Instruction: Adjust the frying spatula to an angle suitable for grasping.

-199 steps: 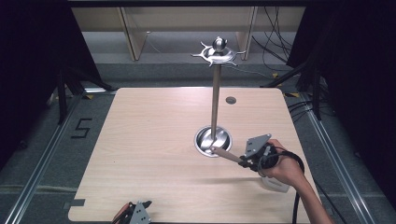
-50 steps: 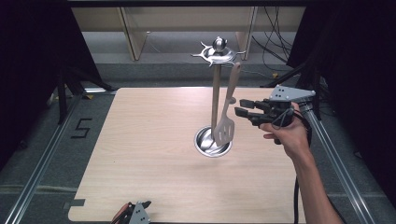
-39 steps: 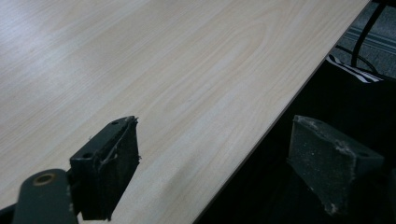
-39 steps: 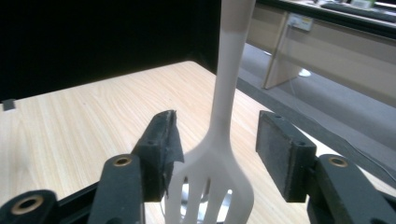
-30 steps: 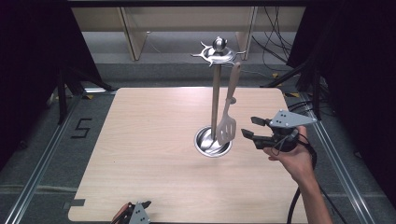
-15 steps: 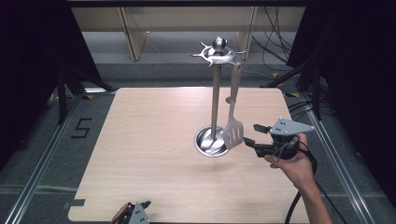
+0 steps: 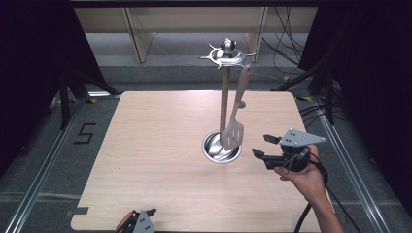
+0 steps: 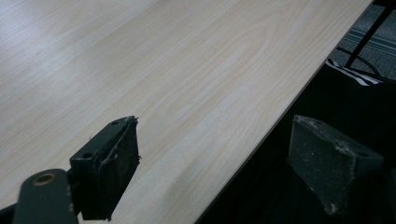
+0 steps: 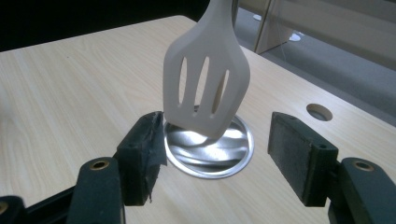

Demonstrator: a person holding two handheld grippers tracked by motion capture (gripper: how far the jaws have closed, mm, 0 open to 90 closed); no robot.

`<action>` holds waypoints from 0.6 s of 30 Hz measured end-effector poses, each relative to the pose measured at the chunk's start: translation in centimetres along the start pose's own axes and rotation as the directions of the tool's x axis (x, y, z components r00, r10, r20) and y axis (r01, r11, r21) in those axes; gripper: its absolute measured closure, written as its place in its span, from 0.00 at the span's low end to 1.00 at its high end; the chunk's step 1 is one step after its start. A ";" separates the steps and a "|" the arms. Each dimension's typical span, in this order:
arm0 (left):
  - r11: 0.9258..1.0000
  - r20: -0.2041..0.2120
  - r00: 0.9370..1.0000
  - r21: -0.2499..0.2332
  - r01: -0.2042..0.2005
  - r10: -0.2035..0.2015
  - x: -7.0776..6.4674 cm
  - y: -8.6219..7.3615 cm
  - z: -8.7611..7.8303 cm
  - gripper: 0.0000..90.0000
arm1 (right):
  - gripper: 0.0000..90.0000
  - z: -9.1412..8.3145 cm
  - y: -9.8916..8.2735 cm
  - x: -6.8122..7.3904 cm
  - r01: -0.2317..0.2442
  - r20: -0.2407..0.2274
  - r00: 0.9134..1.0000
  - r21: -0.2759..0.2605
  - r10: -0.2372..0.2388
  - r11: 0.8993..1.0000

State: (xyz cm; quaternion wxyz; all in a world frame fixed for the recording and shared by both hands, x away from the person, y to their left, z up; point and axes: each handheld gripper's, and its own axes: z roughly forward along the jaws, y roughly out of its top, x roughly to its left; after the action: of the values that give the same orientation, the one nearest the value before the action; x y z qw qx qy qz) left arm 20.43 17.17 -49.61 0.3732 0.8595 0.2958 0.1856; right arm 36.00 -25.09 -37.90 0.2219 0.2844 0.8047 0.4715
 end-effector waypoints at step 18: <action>1.000 -0.031 1.000 -0.025 0.002 -0.003 0.0 0.1 0.2 0.17 | 0.38 -0.1 -2.3 0.4 -0.037 -0.016 0.999 0.041 0.038 0.998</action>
State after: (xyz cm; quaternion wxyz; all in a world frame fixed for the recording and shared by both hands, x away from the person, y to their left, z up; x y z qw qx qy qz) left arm 20.62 17.03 -49.64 0.3793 0.8515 0.3002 0.2021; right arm 35.04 -25.79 -39.97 0.2003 0.2999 0.8104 0.4616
